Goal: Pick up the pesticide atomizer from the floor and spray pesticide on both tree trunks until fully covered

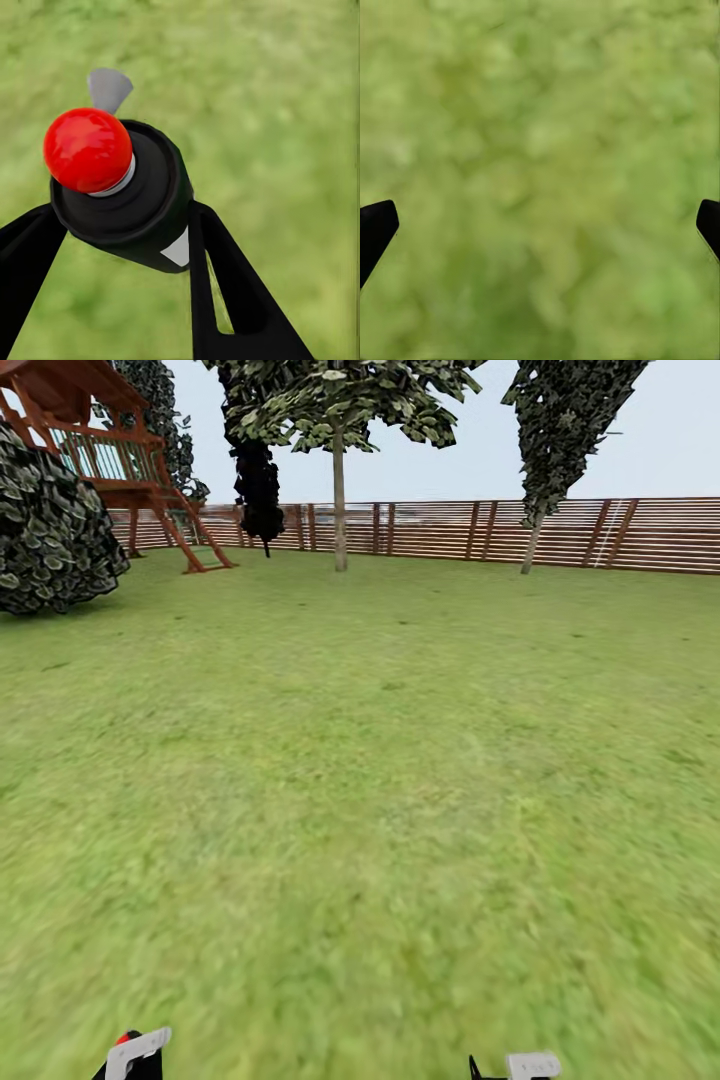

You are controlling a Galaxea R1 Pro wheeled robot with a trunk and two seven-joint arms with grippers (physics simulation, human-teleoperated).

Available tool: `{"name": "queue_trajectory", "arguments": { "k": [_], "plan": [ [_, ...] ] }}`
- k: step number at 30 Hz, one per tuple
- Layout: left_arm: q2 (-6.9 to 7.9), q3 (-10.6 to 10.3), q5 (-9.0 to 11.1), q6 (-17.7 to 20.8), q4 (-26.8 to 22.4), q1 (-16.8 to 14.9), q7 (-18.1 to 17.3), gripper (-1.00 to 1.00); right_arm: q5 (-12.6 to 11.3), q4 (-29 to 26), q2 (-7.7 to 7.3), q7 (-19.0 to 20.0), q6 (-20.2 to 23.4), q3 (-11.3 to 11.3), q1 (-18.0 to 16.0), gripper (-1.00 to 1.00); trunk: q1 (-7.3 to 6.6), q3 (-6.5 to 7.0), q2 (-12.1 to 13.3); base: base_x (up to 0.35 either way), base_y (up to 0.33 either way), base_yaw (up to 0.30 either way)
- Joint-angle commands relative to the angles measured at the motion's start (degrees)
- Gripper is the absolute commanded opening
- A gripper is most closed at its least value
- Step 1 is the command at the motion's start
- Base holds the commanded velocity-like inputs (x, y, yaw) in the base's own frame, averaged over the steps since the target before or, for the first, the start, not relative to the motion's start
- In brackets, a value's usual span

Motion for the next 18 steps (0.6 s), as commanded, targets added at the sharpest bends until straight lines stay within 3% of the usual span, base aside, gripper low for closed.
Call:
{"name": "queue_trajectory", "arguments": {
  "k": [1,18],
  "plan": [
    [0.0,0.39,-0.61,-0.21,0.07,-0.04,0.14,-1.0,0.6,0.06,-0.02,-0.16,-0.15,-0.45,-0.03,1.0,0.03,-0.05,-0.02,0.338,0.0,0.0],
    [0.0,0.38,-0.64,-0.21,0.08,-0.04,0.14,-1.0,0.6,0.06,-0.02,-0.16,-0.15,-0.45,-0.03,1.0,0.03,-0.05,-0.02,0.338,0.0,0.0]
  ]
}}
